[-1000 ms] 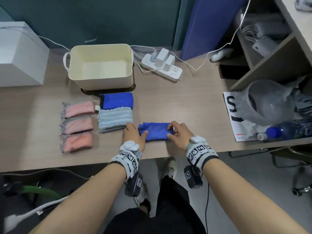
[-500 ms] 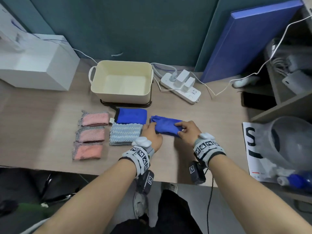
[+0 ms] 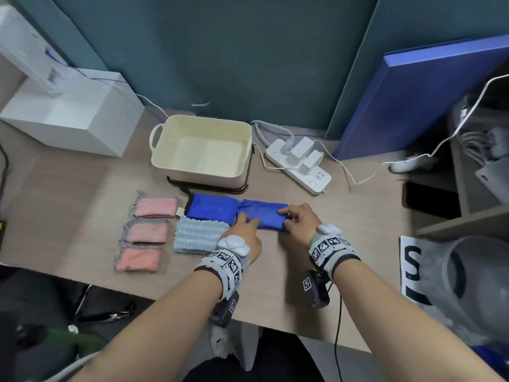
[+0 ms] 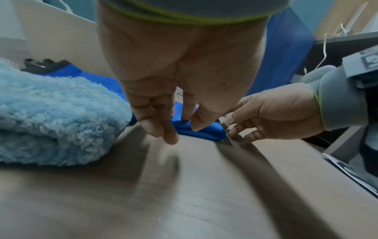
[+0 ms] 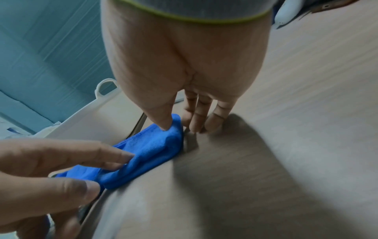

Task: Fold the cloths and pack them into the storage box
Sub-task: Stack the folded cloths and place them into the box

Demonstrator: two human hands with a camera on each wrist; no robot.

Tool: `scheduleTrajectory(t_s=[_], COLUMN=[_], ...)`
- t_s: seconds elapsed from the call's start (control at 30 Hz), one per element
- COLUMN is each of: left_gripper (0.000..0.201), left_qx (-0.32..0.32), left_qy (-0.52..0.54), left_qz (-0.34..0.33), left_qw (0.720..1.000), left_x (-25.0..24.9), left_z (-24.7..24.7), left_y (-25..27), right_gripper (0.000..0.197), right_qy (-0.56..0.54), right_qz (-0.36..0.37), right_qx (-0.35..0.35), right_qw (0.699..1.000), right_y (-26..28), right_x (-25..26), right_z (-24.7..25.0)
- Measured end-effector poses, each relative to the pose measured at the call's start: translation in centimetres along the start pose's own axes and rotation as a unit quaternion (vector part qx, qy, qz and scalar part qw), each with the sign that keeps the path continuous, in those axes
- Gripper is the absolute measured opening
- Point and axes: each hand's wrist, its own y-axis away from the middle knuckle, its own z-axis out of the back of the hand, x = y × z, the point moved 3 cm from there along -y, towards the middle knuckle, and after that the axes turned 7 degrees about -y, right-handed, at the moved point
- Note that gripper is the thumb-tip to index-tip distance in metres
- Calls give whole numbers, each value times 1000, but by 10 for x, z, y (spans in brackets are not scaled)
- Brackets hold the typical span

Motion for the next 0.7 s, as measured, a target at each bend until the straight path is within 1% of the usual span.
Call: scheduleTrajectory(t_s=[0.1, 0.17, 0.2, 0.3, 0.37, 0.4, 0.5, 0.57, 0.6, 0.63, 0.67, 0.7], left_gripper=[45, 36, 33, 27, 26, 26, 32, 42, 49, 55, 60, 64], left_qx=[-64, -107, -119, -156, -172, -178, -186, -182, -168, -161, -153, -129], left_qy=[40, 54, 54, 60, 66, 66, 75, 87, 96, 100, 95, 92], left_qz=[2, 16, 19, 38, 70, 95, 162, 189, 199, 197, 189, 172], left_qw=[997, 993, 991, 985, 980, 977, 966, 961, 961, 962, 965, 972], left_x=[17, 41, 50, 101, 137, 163, 224, 249, 271, 292, 300, 317], left_z=[15, 30, 35, 54, 63, 68, 79, 84, 87, 89, 92, 92], left_y=[7, 17, 20, 35, 40, 46, 46, 39, 31, 20, 12, -2], right_gripper=[31, 25, 23, 17, 13, 11, 9, 13, 17, 22, 27, 31], right_qy=[-12, -30, -37, -50, -41, -27, 2, 38, 57, 76, 97, 132], right_qz=[12, 26, 34, 56, 66, 78, 97, 111, 113, 106, 106, 102], right_qx=[-8, 0, 8, 54, 81, 97, 116, 112, 110, 107, 109, 104], right_qw=[1000, 999, 999, 996, 994, 992, 989, 987, 986, 986, 984, 981], right_y=[0, 2, 3, 9, 13, 13, 9, 4, -4, -13, -18, -28], right_x=[24, 51, 62, 104, 125, 140, 171, 183, 193, 201, 206, 215], right_z=[1, -10, -16, -53, -78, -98, -141, -160, -179, -199, -205, -223])
